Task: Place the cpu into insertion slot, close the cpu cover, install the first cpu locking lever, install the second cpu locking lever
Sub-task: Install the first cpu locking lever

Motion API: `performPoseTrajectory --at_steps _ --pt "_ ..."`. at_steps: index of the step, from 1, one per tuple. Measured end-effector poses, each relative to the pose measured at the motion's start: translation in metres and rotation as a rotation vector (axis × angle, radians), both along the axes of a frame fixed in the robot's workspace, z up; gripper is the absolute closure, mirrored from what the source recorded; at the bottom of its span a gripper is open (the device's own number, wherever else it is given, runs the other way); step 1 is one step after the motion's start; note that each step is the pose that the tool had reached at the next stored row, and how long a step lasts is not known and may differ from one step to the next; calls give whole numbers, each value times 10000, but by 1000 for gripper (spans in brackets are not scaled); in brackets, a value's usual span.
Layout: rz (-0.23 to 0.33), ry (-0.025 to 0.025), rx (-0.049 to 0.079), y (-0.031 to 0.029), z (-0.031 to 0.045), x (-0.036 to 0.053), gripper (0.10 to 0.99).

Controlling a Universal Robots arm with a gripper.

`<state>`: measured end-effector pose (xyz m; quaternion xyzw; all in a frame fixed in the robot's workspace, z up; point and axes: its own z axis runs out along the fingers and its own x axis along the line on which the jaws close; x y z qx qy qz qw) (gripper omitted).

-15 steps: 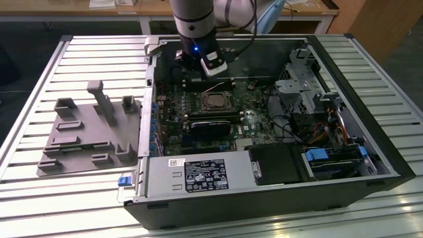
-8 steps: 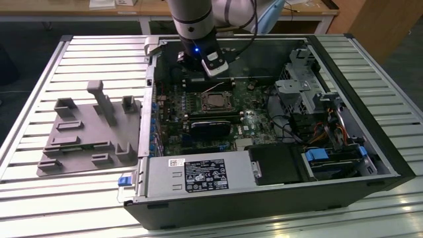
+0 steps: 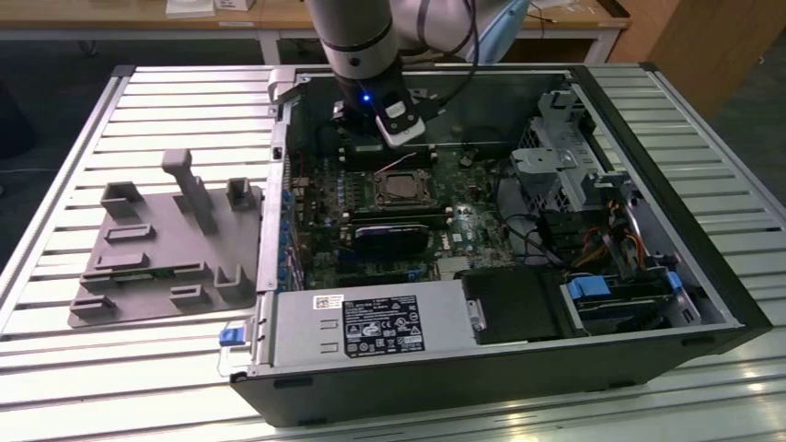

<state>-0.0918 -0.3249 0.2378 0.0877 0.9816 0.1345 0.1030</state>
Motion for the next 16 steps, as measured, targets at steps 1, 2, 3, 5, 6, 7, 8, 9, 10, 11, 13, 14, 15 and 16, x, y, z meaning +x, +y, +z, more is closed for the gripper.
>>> performPoseTrajectory --at_steps 1,2,3,5,6,7,8,9,10,11,13,14,15,16 --pt "-13 0 0 0 -12 3 980" --pt "-33 0 0 0 -23 6 980" --pt "-57 0 1 0 -34 8 980" --pt "-122 0 0 0 -55 15 980" --pt "-177 1 0 0 -66 20 980" --pt "-238 0 0 0 -76 23 980" --pt "-303 0 0 0 -87 27 980" --pt "-390 0 0 0 -98 30 980" --pt "-484 0 0 0 -109 31 980" --pt "-592 0 0 0 -119 31 980" --pt "-843 1 1 0 -139 32 980" --pt "-956 1 0 0 -147 32 980" --pt "-1051 1 0 0 -155 36 980" --pt "-1124 2 -1 1 -161 42 980"
